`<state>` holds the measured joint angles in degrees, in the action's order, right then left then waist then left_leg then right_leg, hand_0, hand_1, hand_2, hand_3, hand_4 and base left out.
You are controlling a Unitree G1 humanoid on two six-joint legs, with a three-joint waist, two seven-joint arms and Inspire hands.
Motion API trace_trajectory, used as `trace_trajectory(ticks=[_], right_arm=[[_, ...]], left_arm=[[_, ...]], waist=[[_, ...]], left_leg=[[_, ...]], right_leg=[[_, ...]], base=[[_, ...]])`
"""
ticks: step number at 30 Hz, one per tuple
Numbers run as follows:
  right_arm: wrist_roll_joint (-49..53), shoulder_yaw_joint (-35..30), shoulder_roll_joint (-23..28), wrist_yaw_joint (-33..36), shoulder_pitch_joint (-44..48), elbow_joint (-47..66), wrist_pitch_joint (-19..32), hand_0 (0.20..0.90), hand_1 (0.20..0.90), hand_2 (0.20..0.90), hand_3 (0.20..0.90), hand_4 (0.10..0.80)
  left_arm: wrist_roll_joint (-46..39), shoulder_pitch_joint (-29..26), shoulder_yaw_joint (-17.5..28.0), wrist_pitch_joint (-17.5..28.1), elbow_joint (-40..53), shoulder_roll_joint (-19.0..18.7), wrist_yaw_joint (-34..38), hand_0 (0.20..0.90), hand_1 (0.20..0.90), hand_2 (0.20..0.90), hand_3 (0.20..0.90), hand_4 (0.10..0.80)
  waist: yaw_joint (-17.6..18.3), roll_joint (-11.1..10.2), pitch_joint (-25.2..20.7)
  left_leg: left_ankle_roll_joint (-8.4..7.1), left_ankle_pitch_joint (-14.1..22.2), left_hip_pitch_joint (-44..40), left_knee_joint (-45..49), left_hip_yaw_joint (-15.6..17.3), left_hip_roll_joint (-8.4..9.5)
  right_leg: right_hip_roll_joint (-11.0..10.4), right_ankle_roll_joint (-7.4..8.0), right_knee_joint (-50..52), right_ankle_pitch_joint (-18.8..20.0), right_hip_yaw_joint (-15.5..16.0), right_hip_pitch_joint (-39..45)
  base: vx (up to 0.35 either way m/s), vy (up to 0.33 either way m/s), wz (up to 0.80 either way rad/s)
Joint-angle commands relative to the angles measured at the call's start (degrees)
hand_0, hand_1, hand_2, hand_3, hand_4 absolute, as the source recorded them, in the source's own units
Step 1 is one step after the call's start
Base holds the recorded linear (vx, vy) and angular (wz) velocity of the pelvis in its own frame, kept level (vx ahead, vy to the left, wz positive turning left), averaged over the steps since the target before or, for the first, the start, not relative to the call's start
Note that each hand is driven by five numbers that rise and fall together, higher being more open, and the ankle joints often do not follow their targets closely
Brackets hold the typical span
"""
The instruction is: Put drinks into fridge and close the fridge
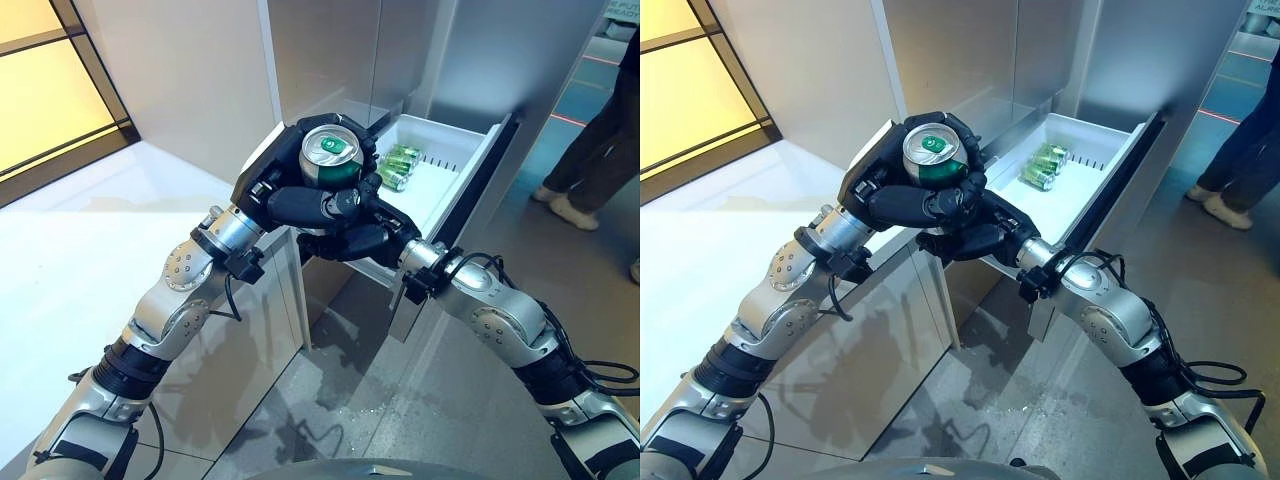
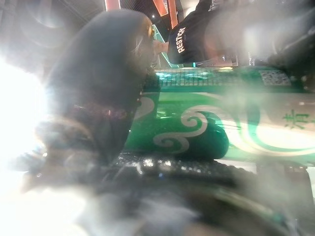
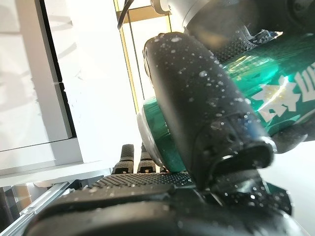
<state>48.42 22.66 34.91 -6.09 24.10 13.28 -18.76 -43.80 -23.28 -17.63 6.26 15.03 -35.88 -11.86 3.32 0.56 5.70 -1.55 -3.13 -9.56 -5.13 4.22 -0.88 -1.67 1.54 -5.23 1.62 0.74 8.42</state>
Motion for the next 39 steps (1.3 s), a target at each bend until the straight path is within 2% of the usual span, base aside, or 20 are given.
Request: trace_trajectory(ticks=[1, 13, 19, 23, 31, 36, 37, 38, 39], right_arm=[[4.1, -3.4, -4.2, -2.5, 11.0, 4.9, 5.5, 0.900, 0.900, 0.900, 0.900, 0.800], [-0.1, -3.3, -3.4, -2.8, 12.0, 4.5, 5.2, 0.900, 0.900, 0.900, 0.900, 0.800], [8.1, -2.8, -4.8, -1.8, 11.5, 3.7, 3.5, 0.900, 0.900, 0.900, 0.900, 0.800], [13.5, -2.8, -6.3, 0.1, 11.1, 2.6, 4.1, 0.900, 0.900, 0.900, 0.900, 0.800], [12.4, -2.5, -6.8, 0.7, 11.2, 1.3, 4.4, 0.900, 0.900, 0.900, 0.900, 0.800], [15.4, -2.6, -6.7, -0.1, 10.6, 1.0, 3.8, 0.900, 0.900, 0.900, 0.900, 0.800], [15.2, -2.7, -6.7, -0.1, 10.6, 0.9, 4.0, 0.869, 0.869, 0.869, 0.864, 0.764], [14.8, -2.8, -6.9, 0.1, 10.7, 0.7, 4.1, 0.521, 0.521, 0.521, 0.458, 0.358], [14.4, -2.8, -6.9, 0.2, 10.7, 0.6, 4.2, 0.300, 0.300, 0.300, 0.200, 0.100]], left_arm=[[-1.2, -10.6, 1.2, 5.1, -0.4, 1.6, 0.3, 0.300, 0.300, 0.300, 0.200, 0.100], [-0.9, -10.3, 0.8, 3.8, -0.3, 1.9, -0.4, 0.300, 0.300, 0.300, 0.200, 0.100], [-0.6, -10.1, 0.3, 3.8, -0.6, 2.5, -1.0, 0.300, 0.300, 0.300, 0.200, 0.100], [-0.7, -10.1, -0.4, 4.3, -1.4, 2.8, -1.4, 0.300, 0.300, 0.300, 0.200, 0.100], [-1.1, -10.0, -0.6, 4.1, -1.5, 2.7, -1.3, 0.300, 0.300, 0.300, 0.200, 0.100], [-1.6, -9.6, -0.6, 4.3, -1.5, 2.4, -1.2, 0.300, 0.300, 0.300, 0.200, 0.100], [-1.6, -9.5, -0.5, 4.3, -1.6, 2.4, -1.3, 0.300, 0.300, 0.300, 0.200, 0.100], [-1.4, -9.5, -0.6, 4.3, -1.7, 2.6, -1.2, 0.300, 0.300, 0.300, 0.200, 0.100], [-1.4, -9.5, -0.7, 4.3, -1.8, 2.6, -1.3, 0.300, 0.300, 0.300, 0.200, 0.100]], waist=[[-0.1, -2.4, -5.9], [-0.1, -2.4, -5.7], [-0.3, -2.4, -5.4], [-0.4, -2.4, -5.3], [-0.7, -2.5, -5.6], [-0.7, -2.5, -5.7], [-0.7, -2.5, -5.7], [-0.7, -2.5, -5.7], [-0.8, -2.5, -5.7]], left_leg=[[3.77, 4.9, 0.3, 0.1, -0.2, 3.85], [3.86, 4.9, 0.2, 0.1, -0.1, 3.88], [3.90, 4.9, 0.1, 0.1, -0.2, 3.91], [3.87, 4.9, 0.0, 0.1, -0.3, 3.94], [3.94, 4.7, 0.3, 0.1, -0.5, 4.00], [3.98, 4.8, 0.2, 0.1, -0.5, 4.03], [3.98, 4.8, 0.2, 0.1, -0.5, 4.03], [3.95, 4.7, 0.2, 0.1, -0.5, 4.02], [3.96, 4.7, 0.1, 0.1, -0.5, 4.03]], right_leg=[[0.5, 1.40, 0.7, 0.2, 1.1, -0.7], [0.5, 1.40, 0.8, 0.2, 1.0, -0.7], [0.4, 1.37, 0.8, 0.3, 1.1, -0.6], [0.4, 1.41, 0.8, 0.3, 1.4, -0.5], [0.3, 1.50, 0.7, 0.4, 1.6, -0.7], [0.3, 1.43, 0.6, 0.3, 1.7, -0.5], [0.3, 1.44, 0.6, 0.3, 1.7, -0.4], [0.3, 1.45, 0.6, 0.4, 1.7, -0.4], [0.3, 1.47, 0.6, 0.4, 1.7, -0.4]], base=[[0.000, 0.000, 0.00], [0.000, 0.000, 0.00], [0.000, 0.000, 0.00], [0.000, 0.000, 0.00], [0.000, 0.000, 0.00], [0.000, 0.000, 0.00], [0.000, 0.000, 0.00], [0.000, 0.000, 0.00], [0.000, 0.000, 0.00]])
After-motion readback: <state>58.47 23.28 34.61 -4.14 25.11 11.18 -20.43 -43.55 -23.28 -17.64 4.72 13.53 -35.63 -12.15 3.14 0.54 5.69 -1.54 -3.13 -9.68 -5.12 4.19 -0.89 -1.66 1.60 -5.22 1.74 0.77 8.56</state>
